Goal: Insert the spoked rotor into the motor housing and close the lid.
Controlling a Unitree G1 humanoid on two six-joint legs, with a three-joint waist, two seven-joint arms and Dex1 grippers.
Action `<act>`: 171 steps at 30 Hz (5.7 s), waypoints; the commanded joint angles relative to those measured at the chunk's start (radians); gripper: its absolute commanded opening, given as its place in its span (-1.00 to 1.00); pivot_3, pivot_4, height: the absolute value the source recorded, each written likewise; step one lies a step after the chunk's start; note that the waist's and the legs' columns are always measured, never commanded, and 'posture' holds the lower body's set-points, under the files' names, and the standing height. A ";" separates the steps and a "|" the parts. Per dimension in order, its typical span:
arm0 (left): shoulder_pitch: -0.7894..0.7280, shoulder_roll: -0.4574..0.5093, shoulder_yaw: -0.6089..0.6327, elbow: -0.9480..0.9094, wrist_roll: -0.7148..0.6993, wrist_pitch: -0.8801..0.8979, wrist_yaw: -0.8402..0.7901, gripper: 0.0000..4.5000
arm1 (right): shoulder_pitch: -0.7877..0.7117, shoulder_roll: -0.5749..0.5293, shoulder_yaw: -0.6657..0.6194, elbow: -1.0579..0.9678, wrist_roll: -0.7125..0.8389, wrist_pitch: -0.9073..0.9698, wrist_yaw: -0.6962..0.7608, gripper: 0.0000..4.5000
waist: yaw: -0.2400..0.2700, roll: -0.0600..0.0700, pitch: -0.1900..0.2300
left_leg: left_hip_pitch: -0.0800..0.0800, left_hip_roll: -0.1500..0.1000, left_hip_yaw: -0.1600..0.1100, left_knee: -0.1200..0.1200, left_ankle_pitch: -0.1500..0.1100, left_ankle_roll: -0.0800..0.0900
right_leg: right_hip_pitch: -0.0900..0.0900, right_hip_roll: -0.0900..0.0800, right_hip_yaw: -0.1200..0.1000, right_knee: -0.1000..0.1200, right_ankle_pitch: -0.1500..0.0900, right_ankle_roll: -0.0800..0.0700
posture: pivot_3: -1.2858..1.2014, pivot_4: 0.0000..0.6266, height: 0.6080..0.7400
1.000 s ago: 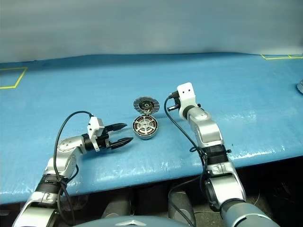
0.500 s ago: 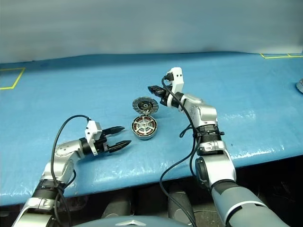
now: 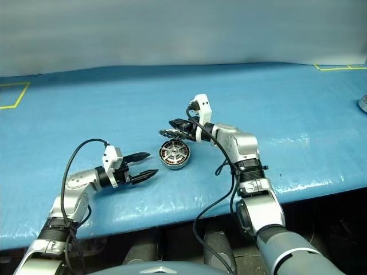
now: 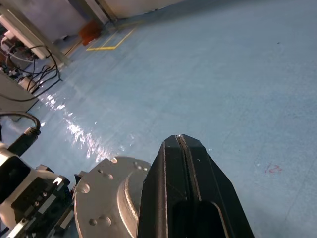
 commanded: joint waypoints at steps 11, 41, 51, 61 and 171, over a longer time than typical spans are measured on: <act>0.010 0.027 0.041 -0.048 -0.036 0.006 0.003 0.77 | 0.204 -0.046 0.087 -0.329 -0.028 0.040 -0.079 -0.99 | 0.001 0.000 0.000 | 0.000 0.000 0.000 0.001 0.000 0.000 | 0.000 0.000 0.000 0.000 -0.003 0.004 | 0.03 -0.52 1.00; 0.036 0.000 0.037 -0.080 -0.048 0.011 0.035 0.77 | 0.340 -0.008 0.199 -0.370 -0.173 -0.257 -0.126 0.41 | 0.004 -0.001 0.000 | 0.002 0.000 0.000 0.001 0.000 -0.001 | 0.002 0.000 0.000 0.000 -0.003 0.005 | 0.03 -0.52 1.00; 0.038 0.001 0.036 -0.081 -0.043 0.007 0.039 0.77 | 0.336 0.012 0.215 -0.343 -0.209 -0.273 -0.138 0.99 | 0.005 -0.001 0.000 | 0.002 0.000 0.000 0.001 0.000 -0.001 | 0.002 0.000 0.000 0.000 -0.003 0.005 | 0.03 -0.52 1.00; 0.035 0.001 0.036 -0.074 -0.037 -0.002 0.048 0.77 | 0.349 0.004 0.247 -0.318 -0.265 -0.293 -0.152 0.82 | 0.005 -0.001 0.000 | 0.002 0.000 0.000 0.001 0.000 -0.001 | 0.002 0.000 0.000 0.000 -0.003 0.005 | 0.03 -0.52 1.00; -0.129 -0.123 -0.054 0.075 0.037 0.078 0.102 -0.98 | 0.327 -0.100 0.306 -0.299 -0.373 -0.155 -0.179 0.35 | 0.021 0.001 -0.006 | 0.010 0.000 -0.004 0.002 0.002 0.000 | 0.014 0.000 -0.003 -0.002 -0.007 0.000 | 0.03 -0.52 1.00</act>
